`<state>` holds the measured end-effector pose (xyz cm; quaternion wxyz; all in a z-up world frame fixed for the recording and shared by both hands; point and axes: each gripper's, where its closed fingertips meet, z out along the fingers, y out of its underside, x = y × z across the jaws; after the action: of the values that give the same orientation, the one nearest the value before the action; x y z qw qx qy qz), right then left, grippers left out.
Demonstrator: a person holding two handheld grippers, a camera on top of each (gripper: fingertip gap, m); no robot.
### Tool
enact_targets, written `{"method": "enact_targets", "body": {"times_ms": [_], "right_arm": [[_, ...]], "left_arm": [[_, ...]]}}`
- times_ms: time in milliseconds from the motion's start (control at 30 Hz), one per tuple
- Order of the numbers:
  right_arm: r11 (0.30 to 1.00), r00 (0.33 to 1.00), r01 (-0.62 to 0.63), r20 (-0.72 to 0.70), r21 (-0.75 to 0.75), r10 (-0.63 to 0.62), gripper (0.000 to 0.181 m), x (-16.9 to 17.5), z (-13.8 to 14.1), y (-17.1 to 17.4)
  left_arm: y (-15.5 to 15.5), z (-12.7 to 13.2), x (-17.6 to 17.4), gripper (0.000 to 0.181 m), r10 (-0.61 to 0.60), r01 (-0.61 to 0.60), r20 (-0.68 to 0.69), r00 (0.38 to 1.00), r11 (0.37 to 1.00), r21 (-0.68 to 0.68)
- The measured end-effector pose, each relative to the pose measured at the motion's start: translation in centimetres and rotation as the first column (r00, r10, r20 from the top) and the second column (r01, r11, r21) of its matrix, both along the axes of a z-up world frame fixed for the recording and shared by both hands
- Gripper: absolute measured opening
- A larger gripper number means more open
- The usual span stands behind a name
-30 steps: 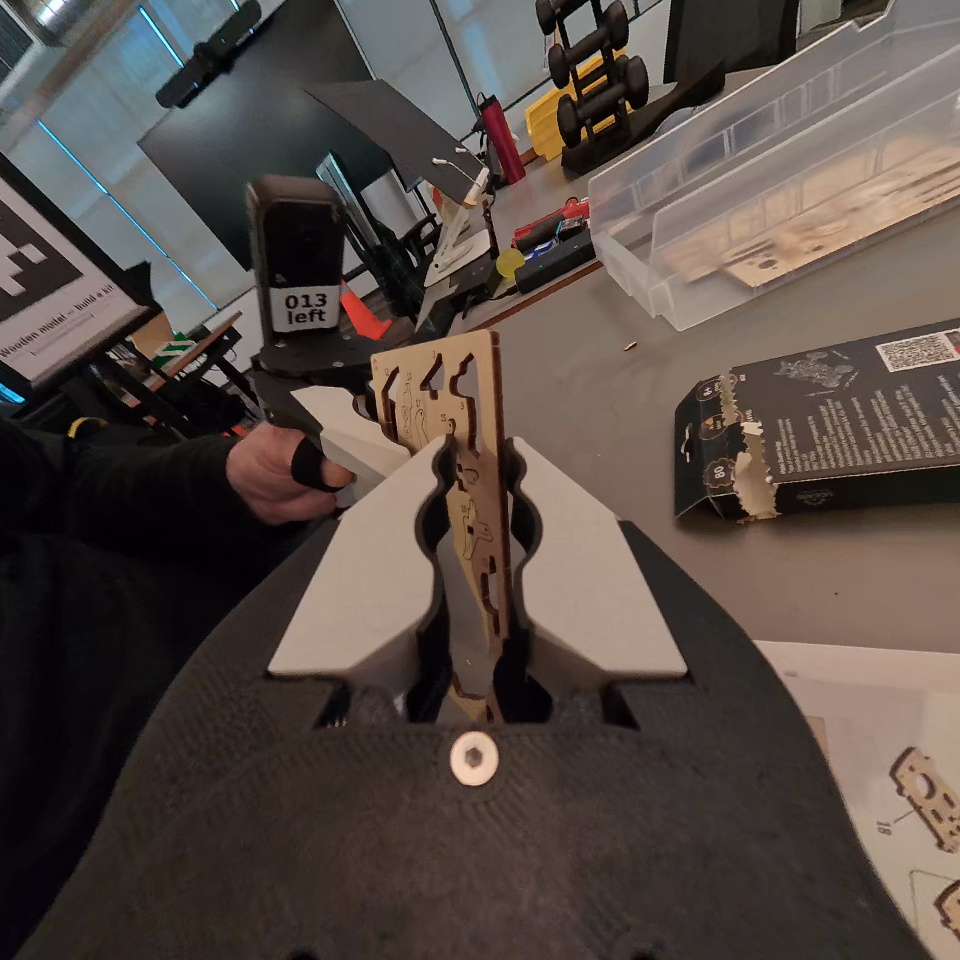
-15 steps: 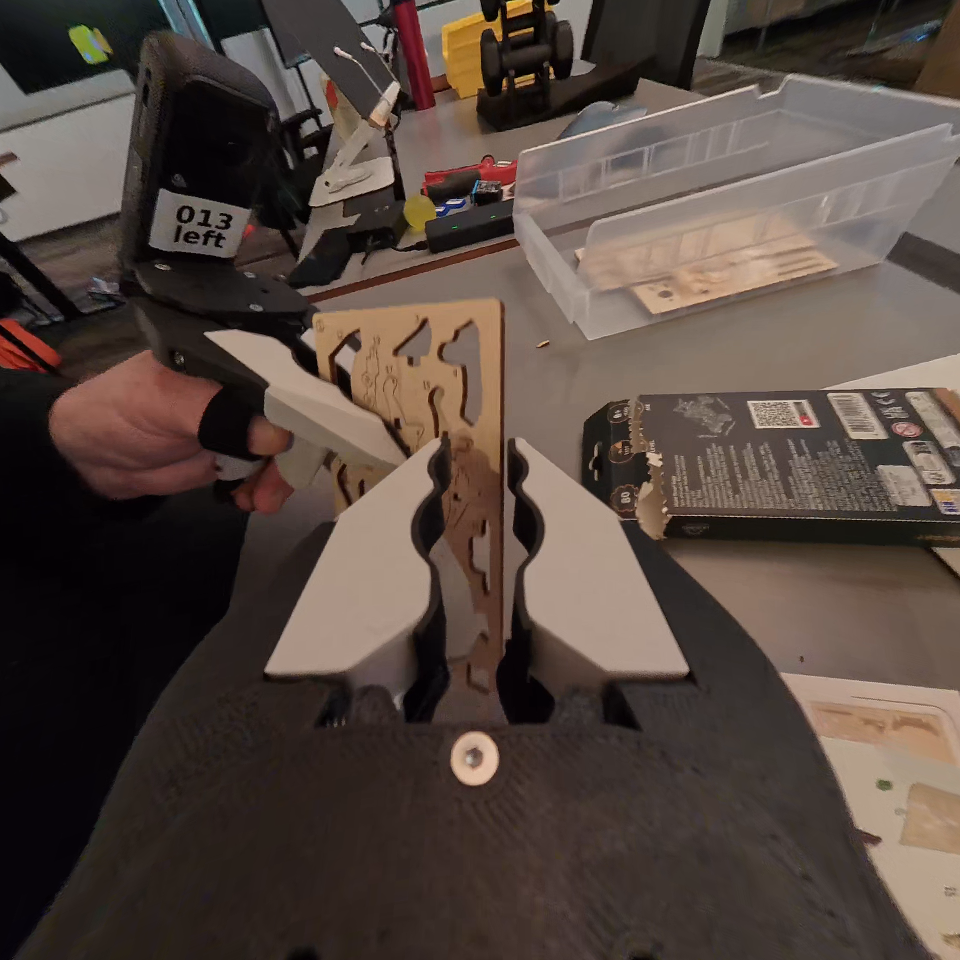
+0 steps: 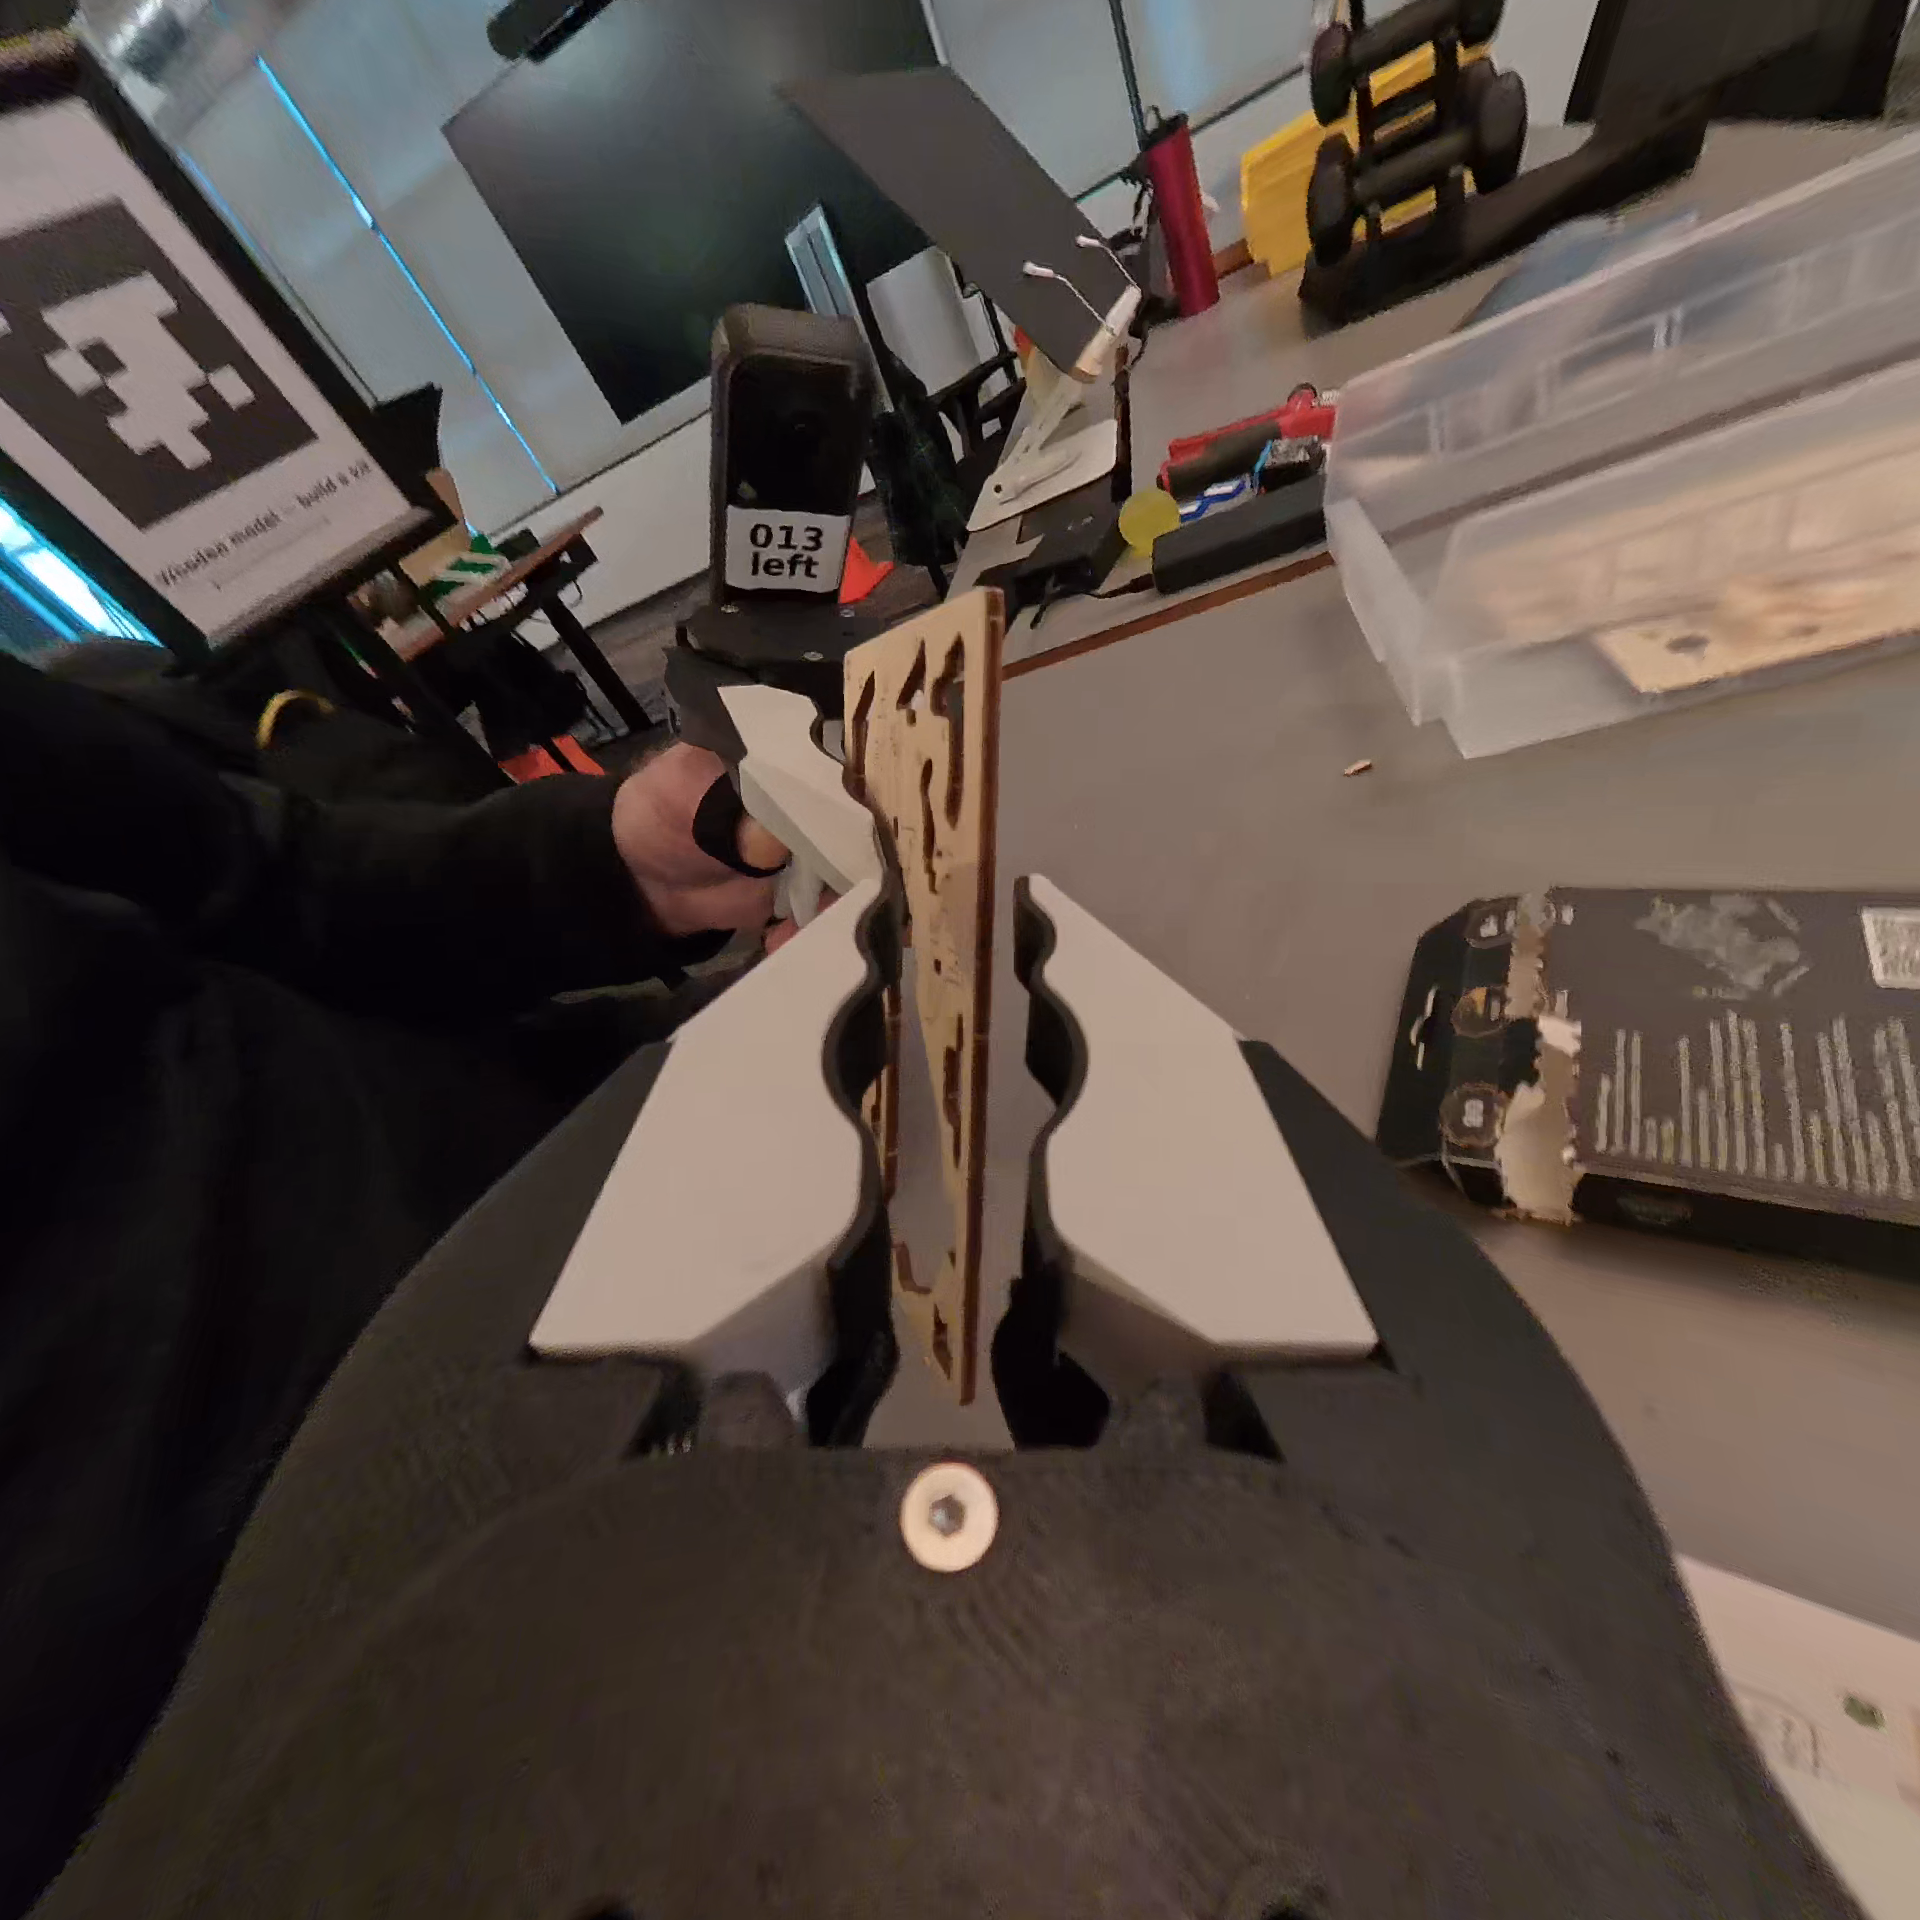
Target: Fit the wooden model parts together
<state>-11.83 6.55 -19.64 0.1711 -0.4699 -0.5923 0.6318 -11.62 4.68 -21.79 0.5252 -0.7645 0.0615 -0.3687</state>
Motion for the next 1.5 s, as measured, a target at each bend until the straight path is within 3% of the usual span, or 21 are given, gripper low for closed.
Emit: {"method": "enact_targets", "body": {"times_ms": [133,300,467,633,700,767,867,1000,1200,1333,1500], "right_arm": [[0.987,0.996,0.087,0.013,0.138,-0.09,0.01,-1.1,-0.5,0.1],[0.932,0.991,0.106,0.044,0.345,-0.129,0.012,-1.2,-1.9,0.3],[0.824,0.978,0.168,0.016,0.541,-0.21,0.015,-1.9,-2.4,0.8],[0.732,0.962,0.23,-0.037,0.641,-0.269,0.015,-2.9,-3.0,1.1],[0.821,0.976,0.19,-0.016,0.539,-0.216,0.015,-2.9,-2.6,0.4],[0.93,0.992,0.089,0.052,0.357,-0.115,0.021,-2.2,-2.1,-0.2],[0.983,0.999,0.031,-0.029,0.181,-0.026,0.014,-0.9,0.7,0.2],[0.994,0.992,-0.107,-0.06,0.036,0.109,0.006,0.2,2.6,-0.4],[0.971,0.965,-0.237,-0.105,0.046,0.24,0.015,0.2,3.3,-3.4],[0.952,0.945,-0.306,-0.118,0.022,0.307,0.004,0.7,3.3,-4.6],[0.96,0.956,-0.278,-0.109,-0.021,0.274,0.0,0.2,2.8,-4.4]], "left_arm": [[0.4,-0.4,0.2,0.002,0.031,-0.033,-0.033,0.999,0.999,-0.034],[0.3,-1.1,-0.3,0.001,0.059,-0.068,-0.113,0.992,0.995,-0.076],[0.6,-1.4,-0.7,0.002,0.111,-0.129,-0.184,0.977,0.988,-0.086],[0.6,-2.3,-1.6,0.001,0.14,-0.165,-0.2,0.97,0.98,-0.113],[0.3,-2.2,-1.5,0.001,0.122,-0.138,-0.129,0.984,0.983,-0.123],[-0.3,-1.3,-0.7,0.001,0.033,-0.038,-0.053,0.998,0.995,-0.088],[-1.2,0.8,-0.7,0.002,-0.064,0.064,0.012,0.998,0.997,0.04],[-2.4,3.4,-0.8,0.001,-0.214,0.186,0.144,0.966,0.965,0.186],[-3.8,4.4,1.3,0.001,-0.442,0.377,0.226,0.868,0.883,0.279],[-3.7,4.0,1.8,0.001,-0.48,0.41,0.273,0.834,0.869,0.275],[-3.7,3.6,1.8,0.002,-0.488,0.425,0.32,0.812,0.87,0.25]]}}
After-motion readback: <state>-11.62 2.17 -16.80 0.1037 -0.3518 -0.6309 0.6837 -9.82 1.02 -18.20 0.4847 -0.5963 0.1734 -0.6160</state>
